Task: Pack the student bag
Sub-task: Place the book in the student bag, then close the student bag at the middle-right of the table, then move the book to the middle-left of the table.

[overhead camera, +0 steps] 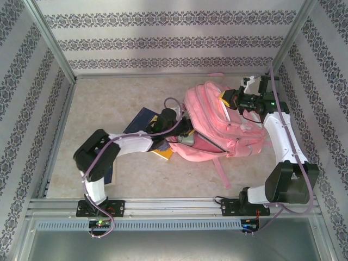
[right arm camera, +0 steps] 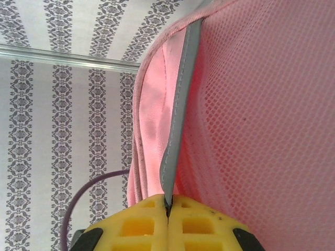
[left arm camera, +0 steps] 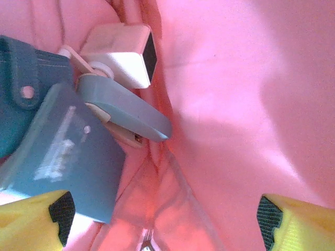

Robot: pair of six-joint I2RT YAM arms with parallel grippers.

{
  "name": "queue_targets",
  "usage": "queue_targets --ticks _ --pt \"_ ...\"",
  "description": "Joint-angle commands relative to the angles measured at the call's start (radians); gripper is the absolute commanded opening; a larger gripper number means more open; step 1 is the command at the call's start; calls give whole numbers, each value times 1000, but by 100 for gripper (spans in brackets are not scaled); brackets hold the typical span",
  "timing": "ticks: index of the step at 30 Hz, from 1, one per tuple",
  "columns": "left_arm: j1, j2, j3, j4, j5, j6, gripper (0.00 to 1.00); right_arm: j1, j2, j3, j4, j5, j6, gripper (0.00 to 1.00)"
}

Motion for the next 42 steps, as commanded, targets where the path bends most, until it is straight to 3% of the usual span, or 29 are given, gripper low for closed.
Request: queue_targets --ticks 1,4,8,15,21,24,26,29,32,35,38,42 --pt "33 -132 -47 -73 43 101 91 -11 -50 -9 24 16 -58 0" --pt "55 -270 -91 -240 14 189 90 -2 -67 -28 -20 85 -109 0" --pt "94 -486 -157 -492 -121 339 91 54 -80 -46 -120 281 -229 0" --pt "119 -629 -113 -803 -177 442 92 88 -57 -34 -148 482 -284 0" --pt "168 -788 -63 -1226 -500 473 100 214 -30 119 -308 942 -431 0" --pt "247 -855 -79 -1352 -562 457 100 255 4 166 -344 1106 -472 0" --pt "339 -874 -105 -1410 -559 440 99 276 33 186 -354 1116 -486 5" --pt "515 -875 -176 -1438 -485 411 100 356 44 198 -360 1184 -518 39" --pt "664 -843 -280 -1399 -408 392 100 428 17 190 -353 1255 -532 54" --pt "738 -777 -370 -1316 -337 393 100 462 -37 154 -333 1186 -502 61" --pt "743 -711 -423 -1234 -302 399 100 530 -78 97 -303 1092 -473 67" --pt "743 -624 -471 -1108 -169 385 100 624 -104 0 -226 924 -395 67"
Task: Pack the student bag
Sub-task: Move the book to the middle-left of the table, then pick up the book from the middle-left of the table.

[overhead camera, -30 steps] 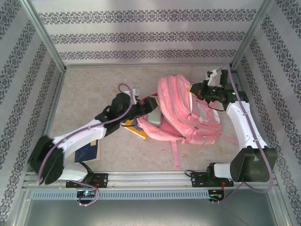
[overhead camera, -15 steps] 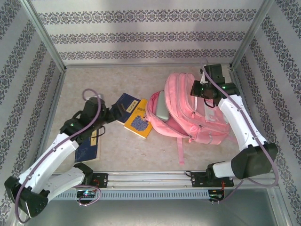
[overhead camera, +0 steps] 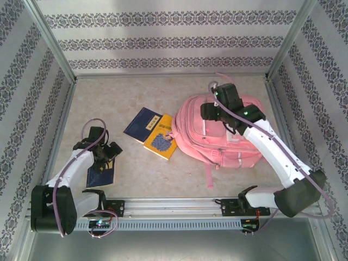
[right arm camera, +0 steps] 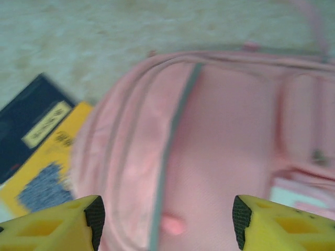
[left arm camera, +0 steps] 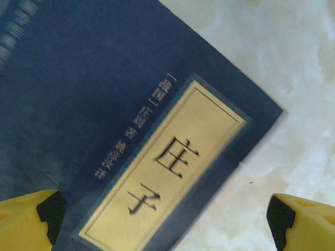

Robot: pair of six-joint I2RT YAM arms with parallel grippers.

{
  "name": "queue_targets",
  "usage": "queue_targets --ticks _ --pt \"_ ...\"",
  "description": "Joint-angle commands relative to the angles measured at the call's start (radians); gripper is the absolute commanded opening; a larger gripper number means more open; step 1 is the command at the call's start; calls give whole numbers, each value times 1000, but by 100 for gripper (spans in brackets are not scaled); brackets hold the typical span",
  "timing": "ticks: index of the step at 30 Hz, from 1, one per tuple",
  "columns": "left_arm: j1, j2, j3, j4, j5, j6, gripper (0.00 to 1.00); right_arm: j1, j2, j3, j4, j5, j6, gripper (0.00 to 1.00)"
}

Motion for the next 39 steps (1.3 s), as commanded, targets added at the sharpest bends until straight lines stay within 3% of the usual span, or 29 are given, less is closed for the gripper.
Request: queue_targets --ticks 1,7,10,12,14,18,21,26,31,39 --pt "6 55 -33 160 158 -27 100 81 -13 -84 79 -157 78 67" --pt "-55 159 -170 476 396 -161 99 267 32 -148 164 -252 136 65" --pt "-143 85 -180 570 440 -239 98 319 80 -174 202 -303 159 62" --pt "-200 -33 -148 549 442 -253 99 328 120 -192 232 -344 181 60" --pt "-212 -161 -118 465 425 -249 99 329 160 -217 295 -423 206 59" --pt "-209 -377 -13 72 188 -151 95 350 300 -174 354 -581 271 52" --pt "-188 -370 42 -108 -26 -81 95 390 408 -105 389 -614 326 50" --pt "-142 -228 25 -66 -129 -95 95 439 565 -12 497 -613 487 55" --pt "-67 -101 -45 118 -95 -101 95 461 693 70 561 -614 597 59" --pt "-31 -71 -170 346 117 -119 90 451 808 137 552 -574 642 61"
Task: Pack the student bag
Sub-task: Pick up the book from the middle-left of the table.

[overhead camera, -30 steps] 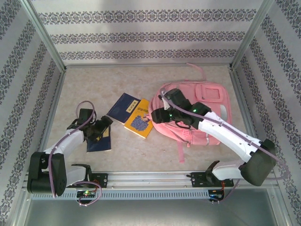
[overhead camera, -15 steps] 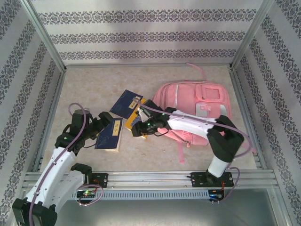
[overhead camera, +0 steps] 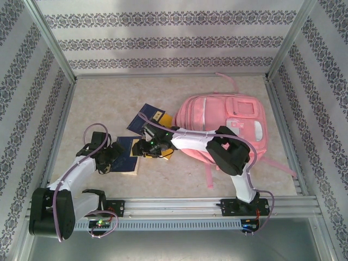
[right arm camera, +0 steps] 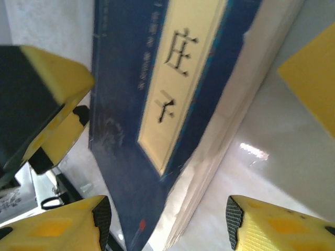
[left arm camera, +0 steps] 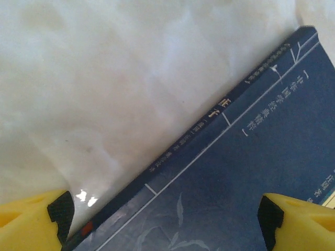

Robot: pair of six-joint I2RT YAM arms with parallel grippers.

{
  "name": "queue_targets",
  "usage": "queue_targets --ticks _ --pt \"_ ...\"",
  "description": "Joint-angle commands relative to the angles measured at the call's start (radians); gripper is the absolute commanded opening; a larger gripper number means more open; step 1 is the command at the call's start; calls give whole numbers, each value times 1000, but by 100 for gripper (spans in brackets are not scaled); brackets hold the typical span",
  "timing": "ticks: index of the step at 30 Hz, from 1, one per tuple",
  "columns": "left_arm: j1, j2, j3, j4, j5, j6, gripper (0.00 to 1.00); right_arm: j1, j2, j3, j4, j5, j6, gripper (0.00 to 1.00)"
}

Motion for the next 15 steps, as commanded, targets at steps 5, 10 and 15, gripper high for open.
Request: queue_targets --ticks 5,10,15 --pt "7 -56 -155 219 228 -78 84 -11 101 114 -34 12 11 60" --pt "-9 -170 -252 235 311 -134 80 -18 150 180 -86 -4 -37 57" --pt "-25 -386 -291 110 335 -159 76 -19 154 229 -130 -39 -83 55"
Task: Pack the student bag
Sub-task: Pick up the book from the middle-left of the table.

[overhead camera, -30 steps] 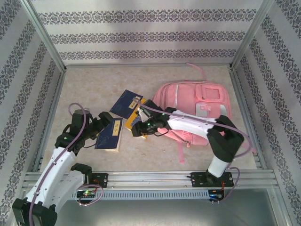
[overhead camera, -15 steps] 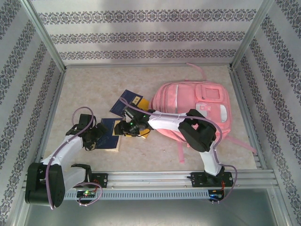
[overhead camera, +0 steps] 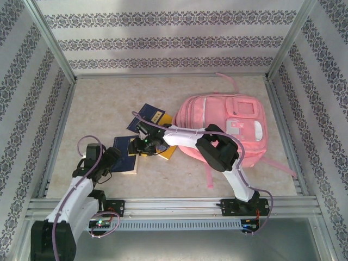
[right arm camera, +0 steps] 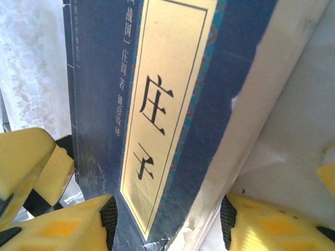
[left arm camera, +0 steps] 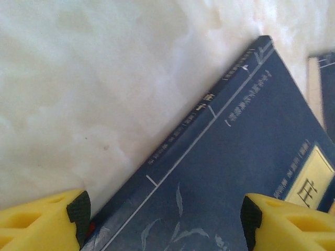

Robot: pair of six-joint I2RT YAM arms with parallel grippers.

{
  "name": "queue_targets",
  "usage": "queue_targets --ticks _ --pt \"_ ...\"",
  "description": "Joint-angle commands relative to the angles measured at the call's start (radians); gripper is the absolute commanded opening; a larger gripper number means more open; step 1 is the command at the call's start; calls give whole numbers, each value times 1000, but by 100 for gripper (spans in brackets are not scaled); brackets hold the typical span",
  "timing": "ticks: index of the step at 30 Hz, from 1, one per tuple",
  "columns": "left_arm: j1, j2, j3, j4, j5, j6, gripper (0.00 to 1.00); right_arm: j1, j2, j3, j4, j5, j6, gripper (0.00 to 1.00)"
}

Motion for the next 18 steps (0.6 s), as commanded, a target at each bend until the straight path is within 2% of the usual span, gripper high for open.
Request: queue_targets --ticks 1,5,8,11,13,16,18 --pt "-45 -94 -71 -39 303 -88 75 -12 4 42 -44 -40 -52 55" --pt "-45 -169 -114 -46 306 -102 74 -9 -7 54 -37 -111 -48 53" --pt "-45 -136 -132 -25 308 -92 74 -9 -24 49 -35 -126 -48 50" --pt "-44 -103 -130 -15 310 -79 73 -9 -33 45 -43 -128 -53 42" --pt "-45 -94 -123 -18 309 -70 73 -8 -28 49 -50 -128 -55 32" --pt "-45 -97 -103 -40 306 -60 73 -7 -11 54 -61 -127 -61 11" --pt "-46 -104 -70 -89 292 -39 74 -8 -10 50 -70 -114 -71 3"
